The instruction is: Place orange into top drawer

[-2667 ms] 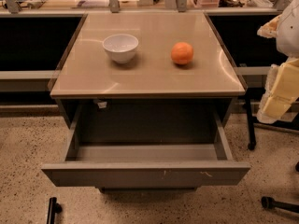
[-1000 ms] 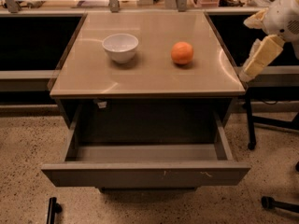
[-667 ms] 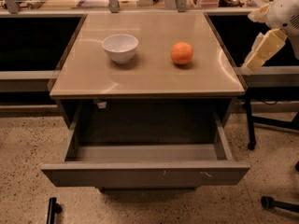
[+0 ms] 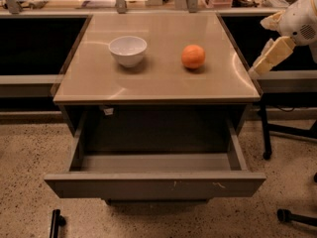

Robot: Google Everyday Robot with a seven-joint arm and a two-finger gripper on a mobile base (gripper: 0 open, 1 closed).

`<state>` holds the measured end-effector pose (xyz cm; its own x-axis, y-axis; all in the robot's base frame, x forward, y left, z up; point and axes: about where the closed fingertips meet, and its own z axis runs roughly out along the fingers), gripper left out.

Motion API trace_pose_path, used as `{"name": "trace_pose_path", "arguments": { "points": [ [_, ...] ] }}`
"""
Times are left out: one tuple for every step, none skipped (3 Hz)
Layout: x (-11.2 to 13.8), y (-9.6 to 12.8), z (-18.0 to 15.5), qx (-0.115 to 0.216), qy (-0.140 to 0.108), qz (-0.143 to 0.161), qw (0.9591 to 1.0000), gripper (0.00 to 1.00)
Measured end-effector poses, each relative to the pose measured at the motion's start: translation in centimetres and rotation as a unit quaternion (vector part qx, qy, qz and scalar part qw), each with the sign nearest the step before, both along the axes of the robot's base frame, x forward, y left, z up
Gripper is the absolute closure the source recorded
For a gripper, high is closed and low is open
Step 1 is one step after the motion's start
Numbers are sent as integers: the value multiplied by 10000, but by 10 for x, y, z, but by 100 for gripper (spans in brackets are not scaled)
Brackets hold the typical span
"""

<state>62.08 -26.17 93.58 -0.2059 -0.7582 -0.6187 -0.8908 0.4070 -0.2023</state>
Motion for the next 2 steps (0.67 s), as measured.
{"name": "trace_pose_path", "arguments": {
  "points": [
    [39, 8, -19, 478, -49, 39, 9988, 0],
    [73, 22, -29, 816, -106, 124, 9965, 0]
  ]
}}
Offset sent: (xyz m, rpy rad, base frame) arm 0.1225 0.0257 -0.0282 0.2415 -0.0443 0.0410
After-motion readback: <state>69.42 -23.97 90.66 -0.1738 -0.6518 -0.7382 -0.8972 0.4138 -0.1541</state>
